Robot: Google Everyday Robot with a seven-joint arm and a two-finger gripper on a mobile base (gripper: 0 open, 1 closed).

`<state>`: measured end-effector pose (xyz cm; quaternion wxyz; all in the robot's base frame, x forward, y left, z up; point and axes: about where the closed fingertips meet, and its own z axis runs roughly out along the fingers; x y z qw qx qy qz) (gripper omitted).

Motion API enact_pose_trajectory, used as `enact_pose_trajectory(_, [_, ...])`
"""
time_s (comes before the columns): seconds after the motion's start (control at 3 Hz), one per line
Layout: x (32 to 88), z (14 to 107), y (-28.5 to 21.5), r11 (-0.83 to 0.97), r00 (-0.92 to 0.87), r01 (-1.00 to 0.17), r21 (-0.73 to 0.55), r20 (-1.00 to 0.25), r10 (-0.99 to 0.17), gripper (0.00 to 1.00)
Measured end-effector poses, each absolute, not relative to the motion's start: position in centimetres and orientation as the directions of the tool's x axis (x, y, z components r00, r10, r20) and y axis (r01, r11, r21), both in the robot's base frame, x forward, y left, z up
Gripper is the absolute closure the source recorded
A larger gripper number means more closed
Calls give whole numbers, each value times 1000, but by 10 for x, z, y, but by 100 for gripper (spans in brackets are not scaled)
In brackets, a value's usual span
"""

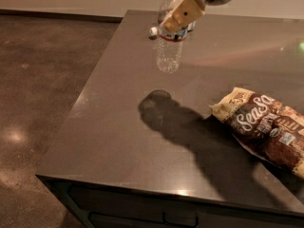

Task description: Pick water bottle

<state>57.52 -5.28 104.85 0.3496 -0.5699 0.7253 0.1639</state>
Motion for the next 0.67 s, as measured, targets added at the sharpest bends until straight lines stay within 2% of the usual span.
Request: enact_pose_trajectory(0.67, [561,1070,-56,261,-37,-947,-188,-744,-668,100])
